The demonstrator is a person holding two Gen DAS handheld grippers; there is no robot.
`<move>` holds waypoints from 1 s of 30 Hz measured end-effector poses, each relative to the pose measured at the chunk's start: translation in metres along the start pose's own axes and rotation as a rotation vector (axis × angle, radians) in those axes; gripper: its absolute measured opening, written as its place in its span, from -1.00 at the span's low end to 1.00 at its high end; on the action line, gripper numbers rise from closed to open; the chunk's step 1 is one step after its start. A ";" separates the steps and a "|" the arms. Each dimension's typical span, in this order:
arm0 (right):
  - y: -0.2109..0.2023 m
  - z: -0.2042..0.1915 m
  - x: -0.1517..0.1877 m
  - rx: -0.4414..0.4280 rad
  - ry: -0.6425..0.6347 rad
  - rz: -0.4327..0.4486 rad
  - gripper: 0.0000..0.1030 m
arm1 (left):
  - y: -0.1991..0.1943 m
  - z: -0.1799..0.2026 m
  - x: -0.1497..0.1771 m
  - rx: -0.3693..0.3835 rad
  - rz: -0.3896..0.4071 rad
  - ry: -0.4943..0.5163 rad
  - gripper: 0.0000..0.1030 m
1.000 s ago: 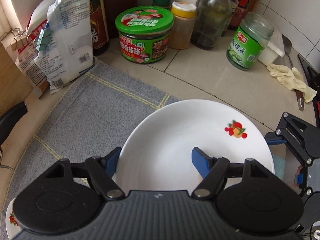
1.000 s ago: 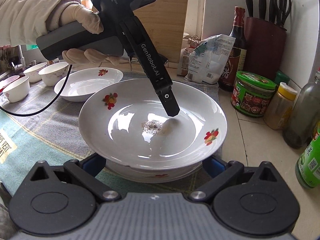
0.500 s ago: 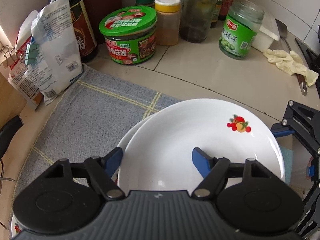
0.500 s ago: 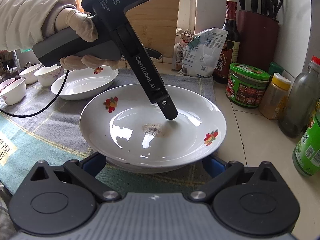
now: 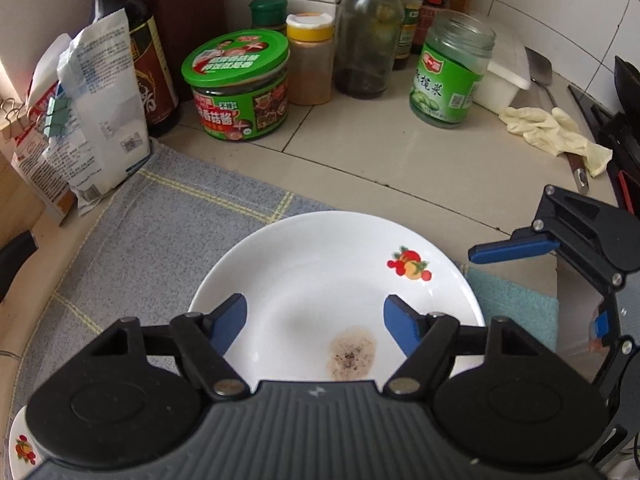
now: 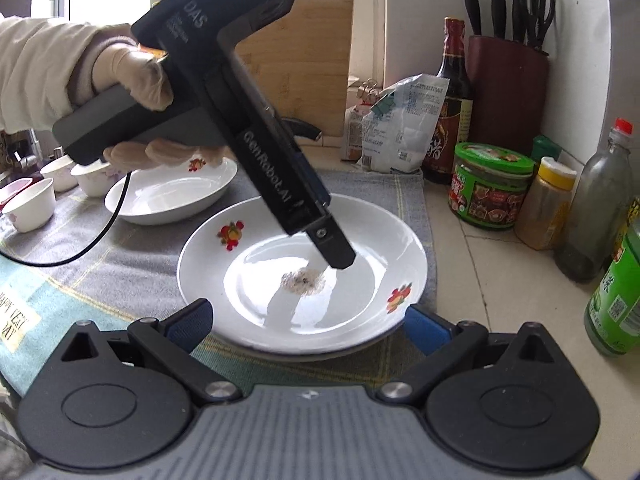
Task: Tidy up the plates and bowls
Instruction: 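Lower the stained plate onto the other plate and open the left gripper, then move the left tool to the next flower-print plate while the right tool approaches its rim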
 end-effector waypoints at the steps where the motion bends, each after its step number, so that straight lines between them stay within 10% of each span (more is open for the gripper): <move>1: 0.000 0.002 -0.002 0.004 0.006 0.005 1.00 | -0.001 0.000 0.002 -0.010 0.001 0.000 0.47; 6: 0.001 0.001 0.000 0.017 -0.009 -0.005 1.00 | -0.009 0.006 0.010 -0.071 0.036 0.024 0.80; 30: -0.004 -0.026 -0.010 0.083 -0.053 -0.052 1.00 | -0.096 0.016 0.069 -0.229 0.260 -0.204 0.83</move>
Point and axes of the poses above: each gripper's, at about its wrist camera, not at the fingertips, and y roughly the way its jaws point, z to its right, x to its underside, the point moved 4 cm from there along y, roughly the way its jaws point, and after that the axes turned 14 degrees about x, right-handed, at the moved point
